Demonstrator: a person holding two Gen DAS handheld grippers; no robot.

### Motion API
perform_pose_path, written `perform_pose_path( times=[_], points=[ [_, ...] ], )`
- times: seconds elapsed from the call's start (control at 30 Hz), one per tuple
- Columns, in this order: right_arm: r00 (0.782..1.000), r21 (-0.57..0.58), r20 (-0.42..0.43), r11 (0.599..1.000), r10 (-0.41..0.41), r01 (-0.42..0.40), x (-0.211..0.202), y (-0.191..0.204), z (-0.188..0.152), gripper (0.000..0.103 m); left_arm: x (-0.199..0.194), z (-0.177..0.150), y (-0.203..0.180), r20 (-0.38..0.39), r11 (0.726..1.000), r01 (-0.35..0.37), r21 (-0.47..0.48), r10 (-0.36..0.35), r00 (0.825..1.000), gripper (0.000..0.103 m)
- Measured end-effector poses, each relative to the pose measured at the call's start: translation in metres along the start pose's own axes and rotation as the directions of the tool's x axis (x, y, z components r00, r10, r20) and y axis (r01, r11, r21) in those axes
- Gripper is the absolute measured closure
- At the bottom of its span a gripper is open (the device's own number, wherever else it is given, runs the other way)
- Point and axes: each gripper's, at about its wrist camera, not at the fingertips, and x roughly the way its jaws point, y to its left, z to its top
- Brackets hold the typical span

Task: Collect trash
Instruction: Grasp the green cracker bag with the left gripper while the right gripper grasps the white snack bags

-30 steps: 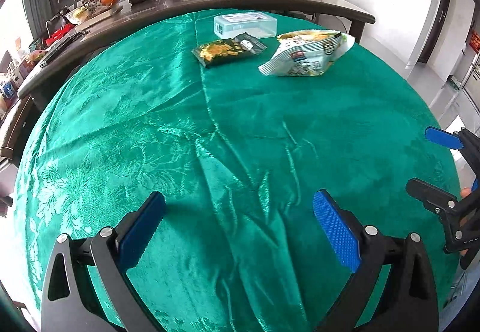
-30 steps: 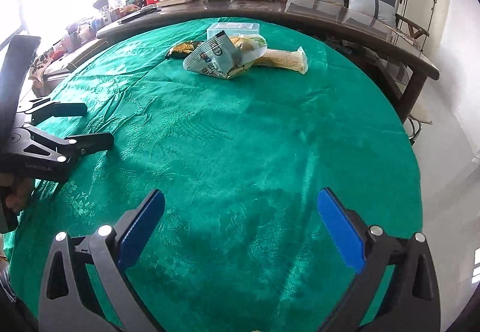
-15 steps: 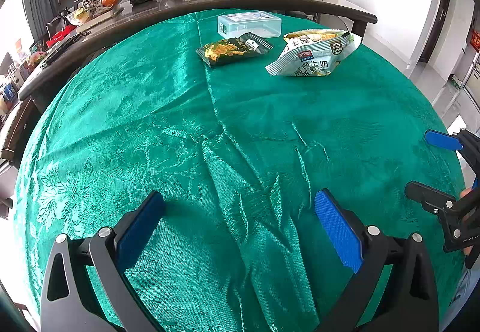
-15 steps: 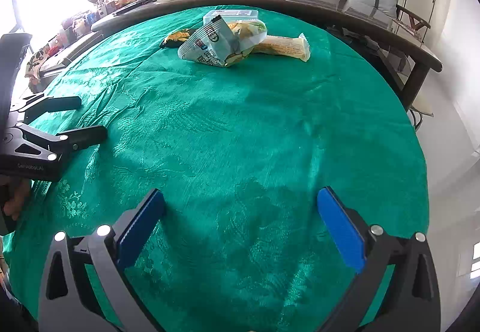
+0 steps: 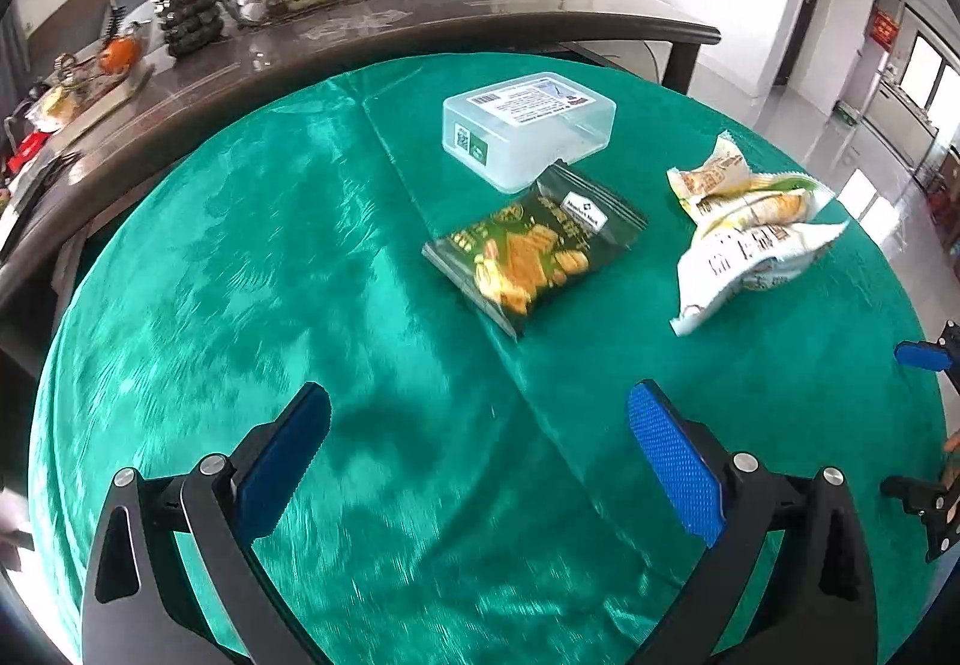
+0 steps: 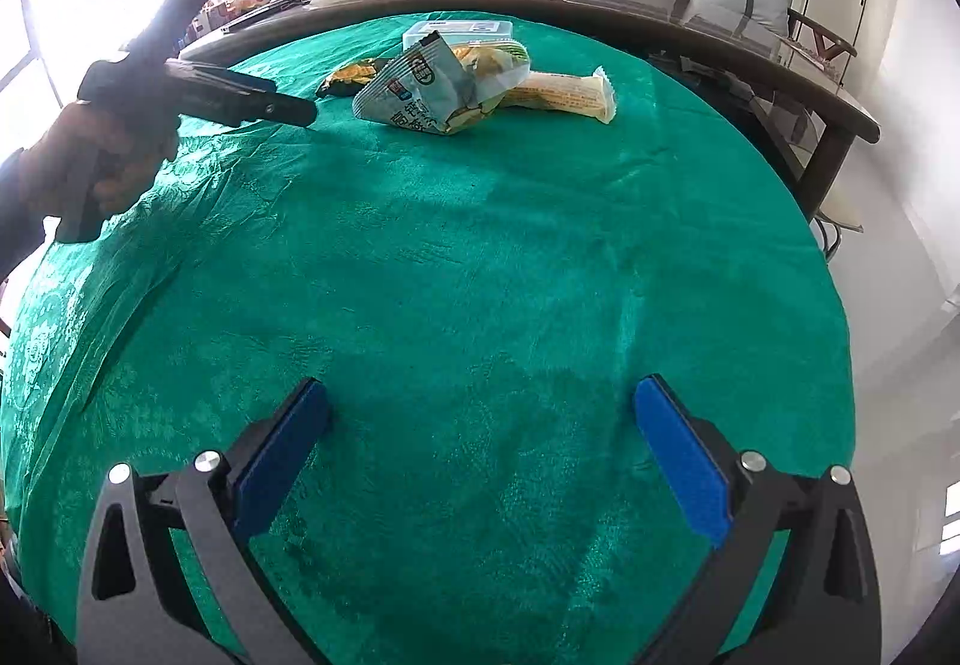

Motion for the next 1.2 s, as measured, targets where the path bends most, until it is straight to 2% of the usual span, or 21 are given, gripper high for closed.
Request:
perform_pose_path(
  times=[0.07,0.17,0.3,0.37,0.43,0.5,0.53,0.57,0.6,0.67,0.7,0.83,0.93,1.1,1.2],
  points=[
    [1.000,0.003,-0.001,1.000,0.002,-0.002,0.000,0.000,0.000,0.005,0.014,0.014,0.002,-0.001,0.998,-0.003,0.069,0.003,1.000,0.004],
    [1.000,-0.009,-0.023,1.000,0.021,-0.021,0.005,-0.002,0.008,0.005,0.026,0.032,0.000,0.000,0.988,0.041,0.147,-0.041,0.999,0.004],
    [0.995,0.042,-0.023,0.995,0.096,-0.095,0.031,-0.021,0.056,0.005,0.035,0.044,-0.008,0.009,0.973,0.075,0.217,-0.079,0.997,0.004],
    [0.993,0.011,-0.005,0.993,0.116,-0.116,0.049,-0.024,0.082,0.005,0.035,0.045,-0.014,0.021,0.962,0.071,0.262,-0.079,0.997,0.004],
    [0.992,-0.044,0.004,0.991,0.129,-0.128,0.065,-0.020,0.102,0.005,0.034,0.045,-0.018,0.030,0.956,0.079,0.284,-0.091,0.995,0.011],
    [0.982,-0.090,0.019,0.979,0.186,-0.184,0.075,-0.011,0.117,0.005,0.032,0.044,-0.020,0.028,0.952,0.120,0.281,-0.133,0.991,0.032],
    [0.979,-0.108,0.025,0.974,0.201,-0.197,0.076,-0.007,0.122,0.007,0.031,0.044,-0.022,0.028,0.953,0.125,0.277,-0.138,0.990,0.035],
    [0.976,-0.131,0.024,0.969,0.215,-0.210,0.079,-0.001,0.127,0.015,0.030,0.043,-0.023,0.031,0.953,0.129,0.274,-0.143,0.989,0.043],
    [0.976,-0.154,0.013,0.965,0.218,-0.213,0.082,0.005,0.131,0.023,0.029,0.042,-0.024,0.033,0.954,0.127,0.270,-0.141,0.990,0.049],
    [0.978,-0.161,-0.006,0.965,0.208,-0.207,0.089,0.012,0.136,0.066,0.026,0.041,-0.025,0.033,0.963,0.117,0.245,-0.129,0.991,0.055],
    [0.978,-0.141,0.000,0.968,0.208,-0.206,0.088,0.013,0.136,0.071,0.024,0.039,-0.026,0.031,0.967,0.110,0.229,-0.120,0.992,0.058],
    [0.977,-0.056,0.032,0.976,0.211,-0.209,0.065,0.013,0.123,0.072,0.003,0.023,-0.023,0.031,0.990,0.064,0.129,-0.068,0.997,0.062],
    [0.981,0.002,0.033,0.981,0.194,-0.194,0.040,0.020,0.095,0.073,-0.027,-0.003,-0.021,0.039,0.999,0.034,0.029,-0.035,0.999,0.062],
    [0.984,0.011,0.049,0.986,0.169,-0.169,0.011,0.053,0.040,0.072,-0.071,-0.060,-0.035,0.031,0.992,-0.015,-0.128,0.019,0.999,0.062],
    [0.991,0.020,0.056,0.993,0.119,-0.120,0.009,0.056,0.037,0.064,-0.086,-0.089,-0.053,0.044,0.988,-0.053,-0.147,0.060,0.997,0.061]
  ],
)
